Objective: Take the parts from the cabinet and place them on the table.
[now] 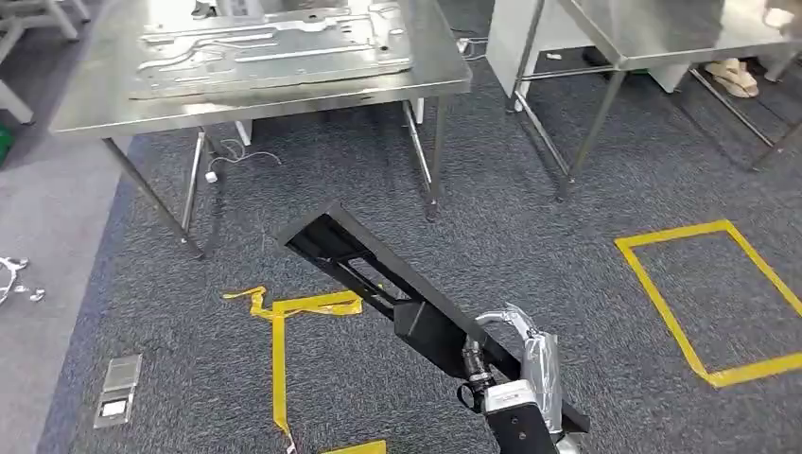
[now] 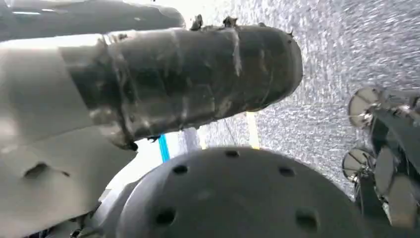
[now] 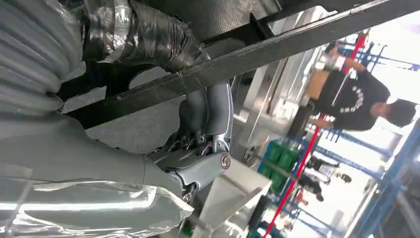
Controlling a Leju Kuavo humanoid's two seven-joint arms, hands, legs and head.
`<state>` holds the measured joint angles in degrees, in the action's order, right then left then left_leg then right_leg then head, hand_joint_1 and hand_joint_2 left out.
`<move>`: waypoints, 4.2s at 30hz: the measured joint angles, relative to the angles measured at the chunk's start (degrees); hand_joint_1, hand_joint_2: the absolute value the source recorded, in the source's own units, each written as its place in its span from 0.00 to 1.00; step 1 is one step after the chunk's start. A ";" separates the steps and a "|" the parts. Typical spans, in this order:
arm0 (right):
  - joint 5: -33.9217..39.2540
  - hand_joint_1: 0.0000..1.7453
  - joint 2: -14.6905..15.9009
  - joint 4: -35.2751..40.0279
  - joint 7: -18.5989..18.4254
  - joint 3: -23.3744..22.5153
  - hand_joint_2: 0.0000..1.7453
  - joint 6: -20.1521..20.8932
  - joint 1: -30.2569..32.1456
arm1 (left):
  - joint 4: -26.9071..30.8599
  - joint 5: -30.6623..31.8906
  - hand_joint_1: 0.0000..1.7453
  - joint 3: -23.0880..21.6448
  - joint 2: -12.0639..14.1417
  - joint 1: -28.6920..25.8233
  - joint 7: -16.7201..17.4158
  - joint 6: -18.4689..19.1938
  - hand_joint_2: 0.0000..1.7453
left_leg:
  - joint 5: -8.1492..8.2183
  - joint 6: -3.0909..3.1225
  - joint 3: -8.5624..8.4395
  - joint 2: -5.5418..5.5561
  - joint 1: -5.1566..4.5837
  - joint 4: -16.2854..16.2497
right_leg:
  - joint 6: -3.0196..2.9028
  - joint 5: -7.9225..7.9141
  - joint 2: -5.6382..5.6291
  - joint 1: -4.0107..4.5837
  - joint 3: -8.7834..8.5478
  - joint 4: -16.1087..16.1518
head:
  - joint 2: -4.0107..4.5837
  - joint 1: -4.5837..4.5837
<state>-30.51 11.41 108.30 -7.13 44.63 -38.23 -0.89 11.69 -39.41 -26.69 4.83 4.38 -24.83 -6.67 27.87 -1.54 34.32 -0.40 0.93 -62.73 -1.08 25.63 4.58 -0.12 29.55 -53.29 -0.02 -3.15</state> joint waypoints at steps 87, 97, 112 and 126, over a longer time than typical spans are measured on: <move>-5.88 1.00 -7.28 -15.34 -3.80 1.64 1.00 1.68 -16.11 | 0.02 2.62 0.00 -7.45 -1.77 0.82 -1.03 3.63 0.00 | 4.72 0.76 -1.73 1.08 -0.92 -8.52 | -1.24 0.02 -5.31 0.99 0.99 -1.31 | 0.00 -0.26; -15.91 1.00 -9.08 -14.51 -0.44 -0.97 1.00 0.00 -14.37 | -0.11 1.88 0.00 -7.50 -1.40 -0.82 -0.88 3.41 0.00 | -4.96 2.26 4.38 0.62 -1.00 4.25 | 0.64 8.93 -5.92 0.90 -9.94 -0.41 | 0.00 -0.33; -24.24 1.00 -16.68 -17.60 7.13 -10.32 1.00 0.00 -16.20 | -0.13 2.10 0.00 -9.20 -2.91 0.47 0.44 3.45 0.00 | 6.50 3.20 -14.00 2.50 -1.64 10.51 | -1.75 -5.48 -7.15 2.97 8.09 -1.94 | 0.00 -0.24; -17.25 1.00 -22.21 -23.52 7.43 -13.09 1.00 0.00 -23.03 | -0.22 1.42 0.00 -10.01 -1.81 0.40 1.99 3.61 0.00 | -6.67 0.62 4.18 0.30 -0.43 4.97 | -0.86 7.49 -7.17 1.62 -6.38 -0.79 | 0.00 -0.59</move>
<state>-47.76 -10.80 84.78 0.31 31.54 -38.23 -23.92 11.47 -37.99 -36.70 3.02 4.78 -22.84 -3.06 21.19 -0.92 38.50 -0.11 0.50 -57.76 -1.94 33.12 -2.59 1.50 23.17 -54.08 -0.02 -3.74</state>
